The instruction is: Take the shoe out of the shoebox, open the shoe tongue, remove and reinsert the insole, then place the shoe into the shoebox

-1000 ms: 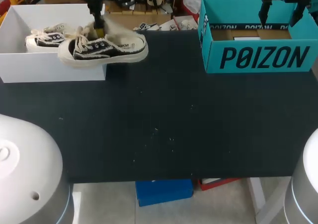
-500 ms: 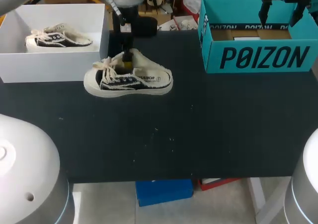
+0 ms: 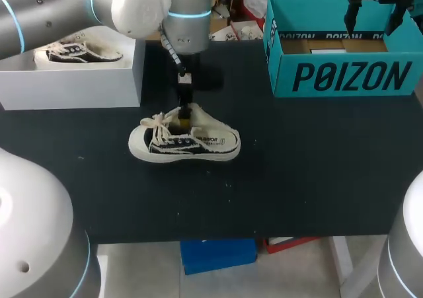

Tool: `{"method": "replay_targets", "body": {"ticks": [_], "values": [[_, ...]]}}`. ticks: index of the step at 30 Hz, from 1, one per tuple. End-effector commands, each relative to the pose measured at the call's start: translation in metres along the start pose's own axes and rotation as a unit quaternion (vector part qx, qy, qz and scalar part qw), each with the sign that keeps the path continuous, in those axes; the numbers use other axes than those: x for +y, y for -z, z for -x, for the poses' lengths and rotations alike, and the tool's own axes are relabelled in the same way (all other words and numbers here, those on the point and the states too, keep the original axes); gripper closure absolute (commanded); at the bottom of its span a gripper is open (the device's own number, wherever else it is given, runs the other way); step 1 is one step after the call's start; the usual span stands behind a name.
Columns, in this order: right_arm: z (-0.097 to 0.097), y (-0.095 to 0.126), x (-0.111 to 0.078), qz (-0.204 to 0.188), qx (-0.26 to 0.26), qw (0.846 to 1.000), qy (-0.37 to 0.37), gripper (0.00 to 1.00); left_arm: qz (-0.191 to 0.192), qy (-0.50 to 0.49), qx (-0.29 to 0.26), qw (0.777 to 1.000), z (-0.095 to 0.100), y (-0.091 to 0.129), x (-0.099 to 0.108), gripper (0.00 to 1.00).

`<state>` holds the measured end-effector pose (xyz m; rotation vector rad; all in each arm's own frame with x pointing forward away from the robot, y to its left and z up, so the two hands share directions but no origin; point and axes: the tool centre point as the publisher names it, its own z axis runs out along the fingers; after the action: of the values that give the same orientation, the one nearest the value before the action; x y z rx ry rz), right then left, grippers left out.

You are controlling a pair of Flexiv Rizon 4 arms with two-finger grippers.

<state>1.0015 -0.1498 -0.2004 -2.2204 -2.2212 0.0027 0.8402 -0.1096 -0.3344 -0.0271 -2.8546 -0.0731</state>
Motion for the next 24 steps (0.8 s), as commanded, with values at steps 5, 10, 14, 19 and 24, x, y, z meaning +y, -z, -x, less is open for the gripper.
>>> {"method": "replay_targets", "body": {"ticks": [5,10,14,19,24], "values": [[0.0,0.0,0.0,0.0,0.0,1.0,0.0,0.0,-0.002,0.0,0.007,1.0,0.018,-0.033,-0.014,1.0],[0.0,0.0,0.0,0.0,0.0,1.0,0.0,0.0,0.002,0.001,0.005,1.0,0.024,-0.04,-0.018,1.0],[0.0,0.0,0.0,0.0,0.0,1.0,0.0,0.0,0.002,-0.001,0.004,1.0,0.025,-0.042,-0.02,0.31],[0.0,0.0,0.0,0.0,0.0,1.0,0.0,0.0,-0.025,-0.008,-0.003,1.0,0.019,-0.024,-0.021,0.0],[0.0,0.0,0.0,0.0,0.0,1.0,0.0,0.0,-0.064,-0.013,-0.018,0.998,0.007,0.007,-0.013,0.0]]}}
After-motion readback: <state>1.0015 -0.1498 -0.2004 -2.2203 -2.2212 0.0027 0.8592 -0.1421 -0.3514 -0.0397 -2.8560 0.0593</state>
